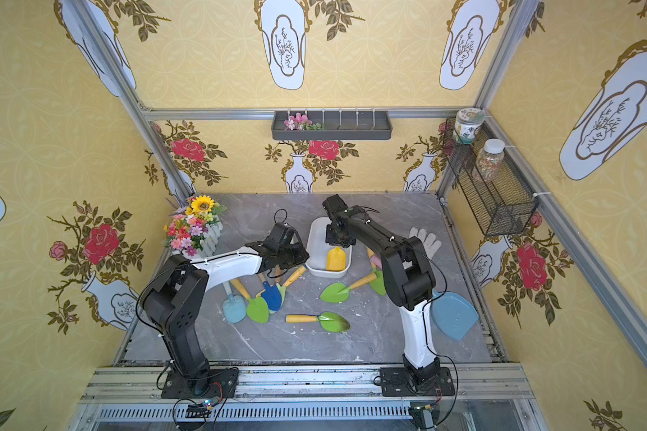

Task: Put the shovel into the storage box
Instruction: Place the shovel in the storage box, then pick up the shovel from the center of the board.

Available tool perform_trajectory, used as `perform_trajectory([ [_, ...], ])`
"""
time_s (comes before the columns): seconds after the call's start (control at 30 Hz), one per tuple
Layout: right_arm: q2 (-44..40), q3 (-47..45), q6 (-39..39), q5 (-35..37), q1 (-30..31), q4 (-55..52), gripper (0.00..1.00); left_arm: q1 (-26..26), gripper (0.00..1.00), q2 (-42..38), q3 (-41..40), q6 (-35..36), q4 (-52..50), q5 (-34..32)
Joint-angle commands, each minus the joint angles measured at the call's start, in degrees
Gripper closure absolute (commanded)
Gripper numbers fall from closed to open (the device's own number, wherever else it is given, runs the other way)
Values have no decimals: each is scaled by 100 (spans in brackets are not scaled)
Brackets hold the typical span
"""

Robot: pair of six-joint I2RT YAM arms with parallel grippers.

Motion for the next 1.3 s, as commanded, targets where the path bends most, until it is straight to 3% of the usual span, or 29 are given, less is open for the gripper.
perform_trajectory([
  [0.0, 141, 85, 34, 157, -7, -117, 72, -2, 76, 4, -53, -67, 125, 65],
  [0.23, 373, 170, 156, 180, -90, -170, 68, -2, 77, -50, -132, -97, 165, 118],
  [0.57, 78, 22, 111, 118, -20, -169, 60, -2, 75, -245, -189, -82, 204, 118],
  [0.9, -772, -565, 4, 50, 141, -21, 42, -2, 58, -806, -284, 188, 72, -7],
  [1.27, -2230, -1998, 199, -69, 273, 154, 35, -96, 46, -1752, -963, 327, 114, 183],
])
